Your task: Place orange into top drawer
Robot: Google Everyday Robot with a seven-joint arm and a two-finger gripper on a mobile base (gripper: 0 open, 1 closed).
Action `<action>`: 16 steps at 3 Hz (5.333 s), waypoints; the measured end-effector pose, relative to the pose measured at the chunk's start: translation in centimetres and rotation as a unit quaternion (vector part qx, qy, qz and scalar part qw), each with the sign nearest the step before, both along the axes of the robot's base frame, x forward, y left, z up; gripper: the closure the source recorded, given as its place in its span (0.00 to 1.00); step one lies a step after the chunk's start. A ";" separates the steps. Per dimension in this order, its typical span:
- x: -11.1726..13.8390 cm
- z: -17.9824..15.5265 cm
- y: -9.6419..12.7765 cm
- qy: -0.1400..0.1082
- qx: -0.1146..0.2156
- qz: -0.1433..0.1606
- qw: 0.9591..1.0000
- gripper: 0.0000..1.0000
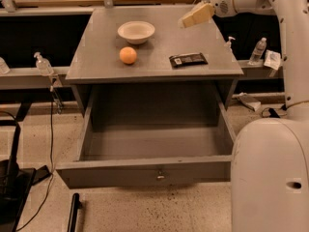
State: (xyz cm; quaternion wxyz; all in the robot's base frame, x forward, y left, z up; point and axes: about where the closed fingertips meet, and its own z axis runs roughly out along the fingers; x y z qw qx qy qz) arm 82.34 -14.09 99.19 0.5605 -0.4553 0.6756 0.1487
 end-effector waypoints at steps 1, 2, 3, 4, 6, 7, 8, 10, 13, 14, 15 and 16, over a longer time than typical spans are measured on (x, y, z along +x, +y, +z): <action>0.0 0.0 0.0 0.000 0.000 0.000 1.000 0.00; -0.4 -1.2 2.4 0.013 0.015 0.035 0.999 0.00; -0.8 -2.6 7.2 0.018 0.023 0.091 0.995 0.00; -1.2 -4.6 11.5 0.008 0.000 0.134 0.991 0.00; -3.2 -10.8 17.0 0.028 -0.033 0.167 0.985 0.00; -4.3 -12.4 18.8 0.058 -0.013 0.177 0.982 0.00; -5.0 -13.4 20.6 0.071 -0.005 0.186 0.980 0.00; -5.6 -14.2 22.1 0.072 -0.004 0.191 0.979 0.35; -6.2 -13.3 22.9 0.058 0.021 0.224 0.973 1.00; -6.9 -10.4 22.1 0.039 0.038 0.248 0.967 1.00; -9.9 -8.1 18.3 0.028 0.012 0.267 0.963 1.00; -12.2 -10.6 14.0 0.009 -0.017 0.278 0.960 1.00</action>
Offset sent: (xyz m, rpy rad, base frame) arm -0.0067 0.0437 -0.0182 0.0677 0.0543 0.1520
